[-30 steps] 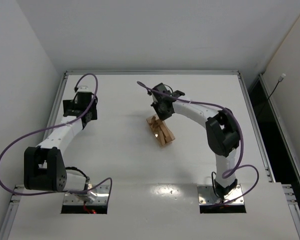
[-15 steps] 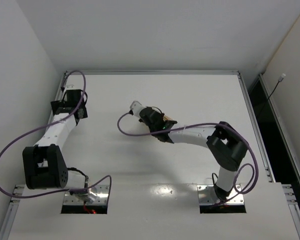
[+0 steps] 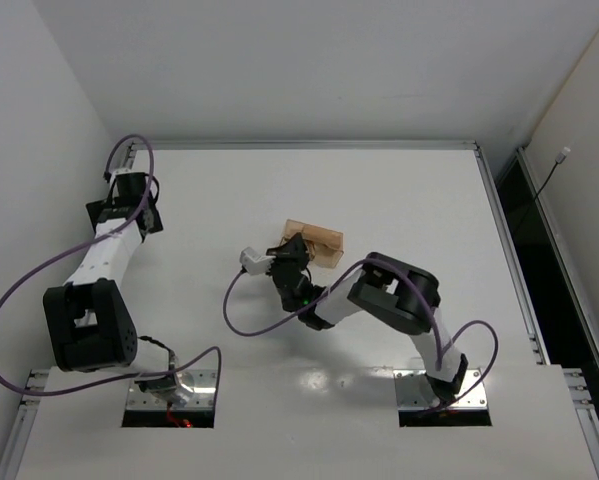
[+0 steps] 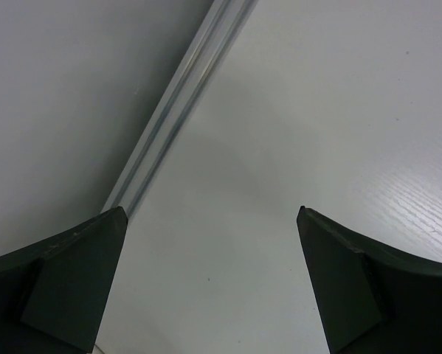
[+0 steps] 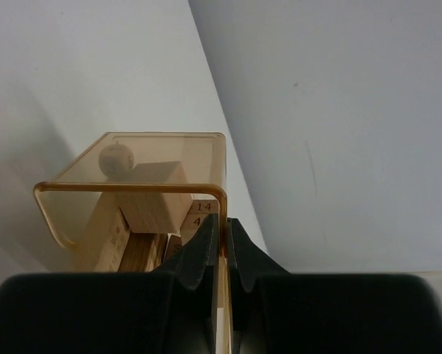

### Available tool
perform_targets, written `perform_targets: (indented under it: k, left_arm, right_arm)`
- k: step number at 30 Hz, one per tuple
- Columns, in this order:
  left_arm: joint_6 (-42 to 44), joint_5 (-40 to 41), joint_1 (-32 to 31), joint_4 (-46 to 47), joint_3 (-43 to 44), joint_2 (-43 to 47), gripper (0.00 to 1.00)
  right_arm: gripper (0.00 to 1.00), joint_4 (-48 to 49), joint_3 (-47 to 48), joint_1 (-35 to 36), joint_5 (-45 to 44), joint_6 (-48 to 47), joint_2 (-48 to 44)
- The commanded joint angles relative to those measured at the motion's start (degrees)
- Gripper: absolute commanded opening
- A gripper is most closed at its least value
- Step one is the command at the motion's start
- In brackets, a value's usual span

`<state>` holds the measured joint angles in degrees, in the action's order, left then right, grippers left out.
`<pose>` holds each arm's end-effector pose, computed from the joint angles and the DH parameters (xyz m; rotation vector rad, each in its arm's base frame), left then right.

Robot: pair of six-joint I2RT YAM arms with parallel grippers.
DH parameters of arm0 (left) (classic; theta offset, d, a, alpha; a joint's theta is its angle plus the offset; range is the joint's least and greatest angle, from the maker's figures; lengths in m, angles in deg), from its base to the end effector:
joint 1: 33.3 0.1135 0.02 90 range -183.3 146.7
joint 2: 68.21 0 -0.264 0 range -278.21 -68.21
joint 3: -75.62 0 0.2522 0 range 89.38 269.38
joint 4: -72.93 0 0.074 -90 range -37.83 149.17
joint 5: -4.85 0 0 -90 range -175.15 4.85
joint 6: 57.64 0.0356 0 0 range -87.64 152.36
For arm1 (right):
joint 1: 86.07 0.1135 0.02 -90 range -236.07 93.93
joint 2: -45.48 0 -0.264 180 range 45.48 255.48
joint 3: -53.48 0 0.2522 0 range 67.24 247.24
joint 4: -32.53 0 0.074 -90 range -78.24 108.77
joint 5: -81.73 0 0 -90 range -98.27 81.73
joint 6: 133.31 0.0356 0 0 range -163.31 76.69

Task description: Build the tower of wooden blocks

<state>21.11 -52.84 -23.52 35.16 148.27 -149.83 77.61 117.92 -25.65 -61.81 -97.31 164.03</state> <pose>0.2944 0.0700 0.2596 -0.6809 2.2177 0.6558 0.2164 0.3233 0.1261 -0.9571 1.4236 -0.7183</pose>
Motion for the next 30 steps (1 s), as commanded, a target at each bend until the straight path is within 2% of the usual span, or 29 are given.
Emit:
perform_targets:
  k: [1,6,8,14,20,23,30]
  left_arm:
    - [-0.1,0.38,1.29,0.28,3.06,0.33,1.0]
    - [0.43,-0.14,2.44,0.81,3.07,0.33,1.0]
    - [0.43,-0.15,2.44,0.81,3.07,0.33,1.0]
    - [1.04,-0.76,2.96,0.81,3.6,0.33,1.0]
    - [1.58,-1.9,2.96,1.42,4.21,0.33,1.0]
    - [1.58,-2.43,2.96,1.42,4.21,0.33,1.0]
    - [1.05,-2.96,2.96,1.95,2.37,1.47,1.0]
  right_arm:
    - [0.0,26.11,0.92,1.36,-2.89,-15.22,4.74]
    - [0.0,41.49,2.32,1.36,-0.34,-24.65,10.04]
    - [0.0,44.49,2.94,1.36,1.23,-27.55,11.88]
    - [0.0,45.12,2.94,0.75,3.7,-30.28,11.27]
    - [0.0,45.12,2.23,0.22,12.03,-36.78,6.1]
    - [0.0,45.12,2.23,0.22,13.45,-37.84,3.98]
    - [0.0,45.12,2.76,-0.92,10.83,-36.71,2.66]
